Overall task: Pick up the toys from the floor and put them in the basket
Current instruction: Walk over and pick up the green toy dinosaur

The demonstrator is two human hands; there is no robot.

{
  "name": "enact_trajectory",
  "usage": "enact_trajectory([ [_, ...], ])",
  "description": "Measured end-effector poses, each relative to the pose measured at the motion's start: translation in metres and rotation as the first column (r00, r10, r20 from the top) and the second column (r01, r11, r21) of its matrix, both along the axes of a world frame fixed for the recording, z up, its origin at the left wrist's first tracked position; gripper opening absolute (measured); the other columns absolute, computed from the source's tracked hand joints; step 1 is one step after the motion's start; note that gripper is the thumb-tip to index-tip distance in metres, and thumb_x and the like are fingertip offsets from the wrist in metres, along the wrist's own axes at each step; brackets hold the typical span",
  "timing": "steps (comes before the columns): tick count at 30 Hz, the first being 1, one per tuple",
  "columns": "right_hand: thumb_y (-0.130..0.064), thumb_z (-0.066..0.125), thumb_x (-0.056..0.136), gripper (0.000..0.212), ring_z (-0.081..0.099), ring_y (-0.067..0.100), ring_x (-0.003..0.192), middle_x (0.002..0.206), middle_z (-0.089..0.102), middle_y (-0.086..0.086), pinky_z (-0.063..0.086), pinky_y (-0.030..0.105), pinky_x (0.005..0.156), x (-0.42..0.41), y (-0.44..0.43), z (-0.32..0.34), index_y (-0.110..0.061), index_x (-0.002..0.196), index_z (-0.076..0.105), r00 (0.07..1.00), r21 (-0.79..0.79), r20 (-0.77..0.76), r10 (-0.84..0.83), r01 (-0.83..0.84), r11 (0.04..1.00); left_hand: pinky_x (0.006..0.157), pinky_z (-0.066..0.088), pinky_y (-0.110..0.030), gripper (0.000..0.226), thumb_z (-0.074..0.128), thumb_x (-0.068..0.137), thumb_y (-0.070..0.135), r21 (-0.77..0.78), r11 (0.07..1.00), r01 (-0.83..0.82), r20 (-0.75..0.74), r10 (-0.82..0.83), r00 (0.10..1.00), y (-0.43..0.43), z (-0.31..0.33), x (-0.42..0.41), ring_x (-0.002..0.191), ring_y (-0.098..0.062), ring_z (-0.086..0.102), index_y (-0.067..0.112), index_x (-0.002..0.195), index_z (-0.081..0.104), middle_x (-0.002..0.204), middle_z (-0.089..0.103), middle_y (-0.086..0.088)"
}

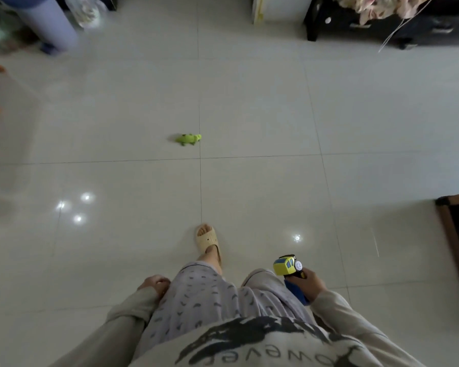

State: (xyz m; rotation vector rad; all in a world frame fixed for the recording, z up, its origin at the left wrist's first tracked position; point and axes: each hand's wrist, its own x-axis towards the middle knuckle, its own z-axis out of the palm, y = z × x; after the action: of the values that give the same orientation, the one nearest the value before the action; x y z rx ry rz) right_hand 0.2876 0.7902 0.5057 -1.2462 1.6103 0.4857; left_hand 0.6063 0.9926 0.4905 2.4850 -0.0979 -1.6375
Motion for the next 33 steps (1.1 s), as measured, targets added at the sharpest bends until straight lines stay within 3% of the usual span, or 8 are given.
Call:
enact_trajectory([
  [2, -0.018, 0.064, 0.084, 0.012, 0.053, 0.020, 0.083, 0.086, 0.061, 0.012, 0.038, 0.028, 0.074, 0.016, -0.016, 0.000, -0.007, 0.084, 0.061, 1.000, -0.010, -0.025, -0.005, 0.005, 1.000, 0.077, 0.051, -0.034, 0.025, 0.055, 0.087, 0.012, -0.030, 0.999, -0.045, -0.020, 0.045, 0.999, -0.034, 0.009, 0.026, 0.083, -0.030, 0.064, 0.001, 0.105, 0.067, 0.102, 0.069, -0.020],
  [5, -0.014, 0.064, 0.082, 0.011, 0.051, 0.018, 0.077, 0.080, 0.061, 0.013, 0.038, 0.029, 0.070, 0.038, -0.036, 0.002, -0.009, 0.076, 0.057, 0.998, -0.049, -0.042, -0.052, 0.050, 0.998, 0.055, 0.038, -0.022, 0.013, 0.053, 0.085, 0.012, -0.101, 0.993, -0.066, -0.007, 0.066, 0.998, -0.088, 0.021, 0.063, 0.063, -0.021, 0.055, 0.011, 0.088, 0.066, 0.079, 0.063, -0.011],
  [7, -0.013, 0.066, 0.081, 0.008, 0.053, 0.019, 0.081, 0.084, 0.064, 0.015, 0.038, 0.030, 0.073, 0.052, -0.050, 0.002, -0.007, 0.079, 0.061, 0.996, -0.062, -0.045, -0.071, 0.068, 0.996, 0.055, 0.036, -0.021, 0.011, 0.052, 0.084, 0.013, -0.131, 0.990, -0.047, -0.002, 0.047, 0.999, -0.124, 0.028, 0.087, 0.067, -0.022, 0.054, 0.017, 0.079, 0.060, 0.082, 0.063, -0.010],
  [13, -0.016, 0.066, 0.082, 0.021, 0.052, 0.017, 0.085, 0.093, 0.069, 0.024, 0.044, 0.034, 0.079, 0.098, -0.103, -0.002, 0.003, 0.090, 0.069, 0.991, -0.038, -0.067, -0.113, 0.111, 0.993, 0.051, 0.035, -0.018, 0.012, 0.050, 0.086, 0.011, -0.191, 0.981, -0.038, -0.003, 0.038, 0.999, -0.189, 0.039, 0.138, 0.057, -0.013, 0.053, 0.017, 0.086, 0.060, 0.087, 0.063, -0.007],
  [20, -0.012, 0.066, 0.080, 0.010, 0.056, 0.021, 0.083, 0.094, 0.068, 0.019, 0.043, 0.031, 0.077, 0.190, -0.211, -0.016, -0.004, 0.085, 0.066, 0.996, 0.014, -0.052, 0.075, -0.075, 0.997, 0.072, 0.038, -0.025, 0.009, 0.054, 0.087, 0.010, -0.066, 0.993, -0.098, -0.048, 0.095, 0.994, -0.208, 0.017, 0.175, 0.060, -0.022, 0.053, 0.010, 0.091, 0.062, 0.089, 0.061, -0.012],
  [24, -0.017, 0.061, 0.084, 0.029, 0.062, 0.030, 0.102, 0.109, 0.067, 0.022, 0.045, 0.034, 0.084, 0.248, -0.295, -0.019, -0.002, 0.108, 0.067, 0.973, -0.033, -0.065, 0.221, -0.223, 0.974, 0.057, 0.040, -0.024, 0.012, 0.053, 0.088, 0.006, 0.038, 0.997, -0.060, -0.057, 0.063, 0.996, -0.221, 0.005, 0.193, 0.053, -0.016, 0.051, 0.006, 0.091, 0.064, 0.084, 0.059, -0.011],
  [28, -0.017, 0.062, 0.088, 0.013, 0.051, 0.026, 0.087, 0.094, 0.057, 0.015, 0.042, 0.036, 0.080, 0.300, -0.369, -0.015, -0.008, 0.097, 0.059, 0.980, -0.030, 0.044, 0.194, -0.193, 0.981, 0.050, 0.038, -0.023, 0.026, 0.049, 0.090, 0.004, 0.078, 0.981, -0.180, -0.092, 0.187, 0.978, -0.252, 0.000, 0.213, 0.062, -0.024, 0.054, -0.003, 0.111, 0.063, 0.093, 0.061, -0.014],
  [33, -0.013, 0.063, 0.086, 0.010, 0.052, 0.028, 0.085, 0.090, 0.056, 0.017, 0.039, 0.036, 0.076, 0.336, -0.428, -0.012, -0.006, 0.091, 0.057, 0.989, 0.002, 0.128, 0.075, -0.076, 0.997, 0.057, 0.036, -0.024, 0.014, 0.049, 0.090, 0.005, 0.008, 0.932, -0.361, -0.076, 0.361, 0.930, -0.313, 0.005, 0.239, 0.066, -0.025, 0.055, 0.006, 0.096, 0.061, 0.090, 0.061, -0.015],
])
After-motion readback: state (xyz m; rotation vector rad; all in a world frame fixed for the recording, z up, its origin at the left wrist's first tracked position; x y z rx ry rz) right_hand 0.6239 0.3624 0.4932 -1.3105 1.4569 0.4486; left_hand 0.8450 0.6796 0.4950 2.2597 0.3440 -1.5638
